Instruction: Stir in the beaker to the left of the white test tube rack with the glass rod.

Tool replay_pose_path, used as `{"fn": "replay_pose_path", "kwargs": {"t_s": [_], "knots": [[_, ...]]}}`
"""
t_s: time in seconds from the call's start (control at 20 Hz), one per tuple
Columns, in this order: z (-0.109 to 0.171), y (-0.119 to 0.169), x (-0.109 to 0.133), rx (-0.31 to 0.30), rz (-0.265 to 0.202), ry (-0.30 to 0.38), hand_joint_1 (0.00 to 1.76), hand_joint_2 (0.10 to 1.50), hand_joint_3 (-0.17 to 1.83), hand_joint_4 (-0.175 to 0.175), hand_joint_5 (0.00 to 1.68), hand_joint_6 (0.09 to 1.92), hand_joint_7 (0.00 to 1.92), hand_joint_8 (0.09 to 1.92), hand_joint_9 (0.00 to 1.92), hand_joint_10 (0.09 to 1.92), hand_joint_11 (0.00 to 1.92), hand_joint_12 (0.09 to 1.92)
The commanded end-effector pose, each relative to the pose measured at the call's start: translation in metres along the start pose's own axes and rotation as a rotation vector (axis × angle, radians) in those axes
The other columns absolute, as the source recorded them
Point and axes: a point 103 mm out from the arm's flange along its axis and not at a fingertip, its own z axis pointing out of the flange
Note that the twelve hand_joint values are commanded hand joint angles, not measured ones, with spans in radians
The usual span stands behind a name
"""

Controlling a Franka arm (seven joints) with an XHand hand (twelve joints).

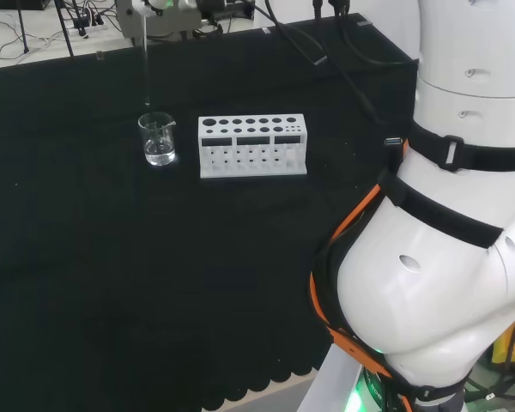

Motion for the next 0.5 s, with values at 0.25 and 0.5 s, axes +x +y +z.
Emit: {"fn": "replay_pose_path", "kwargs": {"t_s": [0.25,0.5], "knots": [[0.02,0.009,-0.023,0.033,0.0,0.001,1.34,0.53,0.85,-0.175,1.32,0.41,1.42,0.74,1.74,0.58,1.39,1.08],[0.028,0.013,-0.025,0.043,0.002,0.004,1.34,0.53,0.85,-0.175,1.32,0.41,1.42,0.74,1.74,0.58,1.39,1.08]]}}
